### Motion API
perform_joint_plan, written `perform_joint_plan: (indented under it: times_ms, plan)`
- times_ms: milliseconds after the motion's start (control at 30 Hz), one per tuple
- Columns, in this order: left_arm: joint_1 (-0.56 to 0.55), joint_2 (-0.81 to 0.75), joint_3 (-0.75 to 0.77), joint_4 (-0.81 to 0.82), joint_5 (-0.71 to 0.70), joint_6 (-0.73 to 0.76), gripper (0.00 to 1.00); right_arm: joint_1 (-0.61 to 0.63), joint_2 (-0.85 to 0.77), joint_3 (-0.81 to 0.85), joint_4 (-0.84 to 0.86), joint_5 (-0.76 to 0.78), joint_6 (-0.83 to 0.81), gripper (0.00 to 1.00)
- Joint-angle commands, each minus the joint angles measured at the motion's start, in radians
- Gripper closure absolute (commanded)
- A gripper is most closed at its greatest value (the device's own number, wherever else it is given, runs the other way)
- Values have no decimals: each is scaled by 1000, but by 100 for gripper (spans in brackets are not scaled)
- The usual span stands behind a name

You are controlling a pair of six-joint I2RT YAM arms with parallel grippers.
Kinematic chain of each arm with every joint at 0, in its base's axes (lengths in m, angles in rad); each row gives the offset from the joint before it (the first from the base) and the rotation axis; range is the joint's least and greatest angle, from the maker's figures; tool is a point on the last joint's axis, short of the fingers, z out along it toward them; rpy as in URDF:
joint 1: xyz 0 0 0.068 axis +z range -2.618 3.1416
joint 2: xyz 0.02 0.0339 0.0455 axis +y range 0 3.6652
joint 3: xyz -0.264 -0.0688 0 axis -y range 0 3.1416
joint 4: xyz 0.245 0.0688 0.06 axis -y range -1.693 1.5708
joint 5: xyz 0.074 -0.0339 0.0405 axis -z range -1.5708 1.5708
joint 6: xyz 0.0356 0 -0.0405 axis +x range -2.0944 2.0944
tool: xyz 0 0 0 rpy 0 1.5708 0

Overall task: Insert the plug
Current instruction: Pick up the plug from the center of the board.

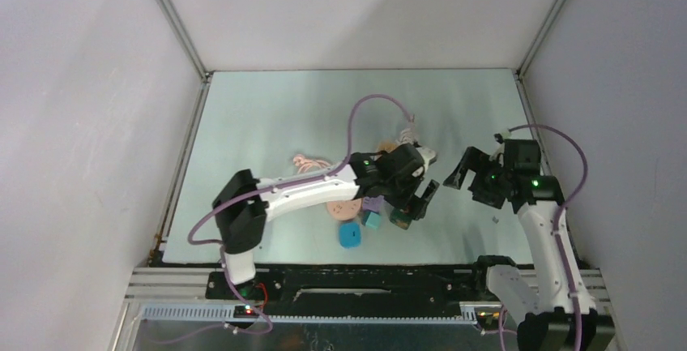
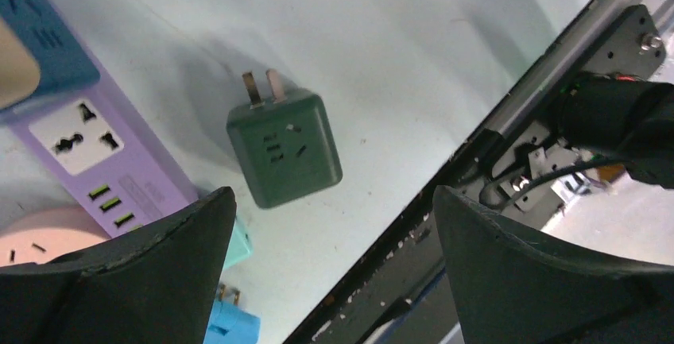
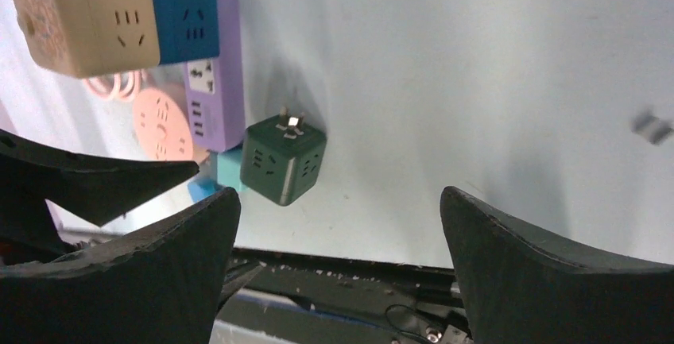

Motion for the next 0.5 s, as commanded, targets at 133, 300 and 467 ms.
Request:
perform_joint_plan:
  times_ms: [133,300,467]
  plan:
    - [-64,214,262,-252,-177,37,3,-79,-113,-2,-55,90,20,0]
    - [-68,281,283,-274,-205,12,6,-79,-108,-2,-45,69,9,0]
    - [-67,333,307,-253,-182,10,14,-66,-102,-2,-38,60,19,1]
